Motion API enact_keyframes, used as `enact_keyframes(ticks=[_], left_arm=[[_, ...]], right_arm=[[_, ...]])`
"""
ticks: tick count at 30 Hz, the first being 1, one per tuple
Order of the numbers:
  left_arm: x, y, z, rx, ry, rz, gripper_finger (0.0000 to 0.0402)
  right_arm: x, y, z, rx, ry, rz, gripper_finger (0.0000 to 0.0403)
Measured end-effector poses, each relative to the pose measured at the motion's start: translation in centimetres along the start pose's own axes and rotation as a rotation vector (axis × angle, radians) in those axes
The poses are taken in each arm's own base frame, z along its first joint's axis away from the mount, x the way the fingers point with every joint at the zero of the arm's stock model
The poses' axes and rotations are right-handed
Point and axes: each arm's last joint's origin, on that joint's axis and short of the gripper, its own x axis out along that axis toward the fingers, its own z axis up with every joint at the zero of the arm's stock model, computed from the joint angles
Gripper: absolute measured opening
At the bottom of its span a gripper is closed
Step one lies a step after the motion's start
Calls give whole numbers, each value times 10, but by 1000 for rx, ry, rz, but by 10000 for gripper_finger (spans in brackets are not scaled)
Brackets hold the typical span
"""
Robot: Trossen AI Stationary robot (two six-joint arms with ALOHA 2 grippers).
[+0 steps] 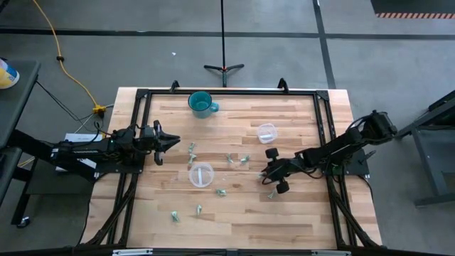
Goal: Pick and place items into bin
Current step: Put the stevia packet into the right transparent bin
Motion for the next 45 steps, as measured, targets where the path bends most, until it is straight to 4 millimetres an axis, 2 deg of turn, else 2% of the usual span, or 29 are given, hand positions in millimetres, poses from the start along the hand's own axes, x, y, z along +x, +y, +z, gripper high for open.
enact_keyframes(ticks=[5,10,15,24,34,38,45], left_arm=[[0,0,0,0,0,0,92],[0,0,0,0,0,0,92],[0,0,0,0,0,0,92],[0,0,0,0,0,0,92],[0,0,0,0,0,-1,92],[0,0,0,0,0,0,92],[0,0,0,0,0,0,92]], right_arm=[[-9,-8,9,12,-50,-179,5],[-28,-22,19,45,-104,-412,15],[-44,-45,22,117,-121,-593,3],[-44,-82,6,222,-55,-607,3],[-44,-100,-9,305,1,-582,3],[-45,-102,-10,313,4,-591,29],[-45,-104,-6,321,-38,-601,121]])
